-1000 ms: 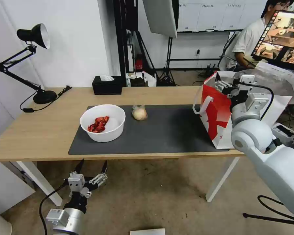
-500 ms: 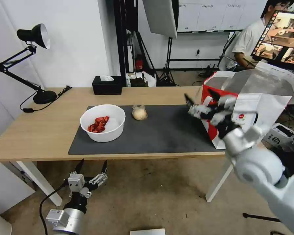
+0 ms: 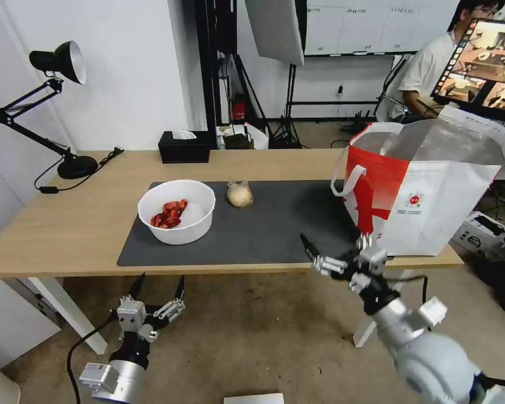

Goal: Pick up the trash from the table and place it into the takeout bag.

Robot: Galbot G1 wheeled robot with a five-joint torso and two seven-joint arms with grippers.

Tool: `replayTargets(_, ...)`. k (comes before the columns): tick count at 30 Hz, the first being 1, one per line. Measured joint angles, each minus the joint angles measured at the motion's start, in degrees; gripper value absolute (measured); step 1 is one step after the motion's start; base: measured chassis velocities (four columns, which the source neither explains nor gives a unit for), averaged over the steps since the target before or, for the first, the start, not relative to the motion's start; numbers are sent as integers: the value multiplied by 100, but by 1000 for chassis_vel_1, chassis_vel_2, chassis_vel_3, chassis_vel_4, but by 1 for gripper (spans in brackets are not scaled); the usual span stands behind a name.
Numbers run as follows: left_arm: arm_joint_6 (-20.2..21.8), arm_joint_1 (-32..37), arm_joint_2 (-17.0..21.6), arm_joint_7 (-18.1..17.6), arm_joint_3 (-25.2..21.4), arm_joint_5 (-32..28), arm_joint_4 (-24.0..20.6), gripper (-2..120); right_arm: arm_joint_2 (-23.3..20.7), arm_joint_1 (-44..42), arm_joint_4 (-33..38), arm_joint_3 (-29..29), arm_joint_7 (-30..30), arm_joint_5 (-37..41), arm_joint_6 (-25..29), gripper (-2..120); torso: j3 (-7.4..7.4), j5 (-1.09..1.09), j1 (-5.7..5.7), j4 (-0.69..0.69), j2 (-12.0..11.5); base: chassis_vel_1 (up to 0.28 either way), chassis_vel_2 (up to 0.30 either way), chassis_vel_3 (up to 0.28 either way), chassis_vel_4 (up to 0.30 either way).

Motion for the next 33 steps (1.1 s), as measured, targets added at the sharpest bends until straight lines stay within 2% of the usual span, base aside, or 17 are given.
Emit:
replayTargets(5,-23,28,4,0,-66,0,150,100,418,-426,-406,-126,229,-510,242,100,0,0,0,0,0,0,0,0,0)
replayTargets(11,-37,56,23,15,-134,-1,295,100,646,-506,-483,-214,327,-655,266,100,0,0,1,1,0,0,0,0,0)
replayTargets(33,-186,157,-31,73,-140,34,233,100,780,-624,-497,-200,376,-694,213,100,0,0,1,1,0,0,0,0,0)
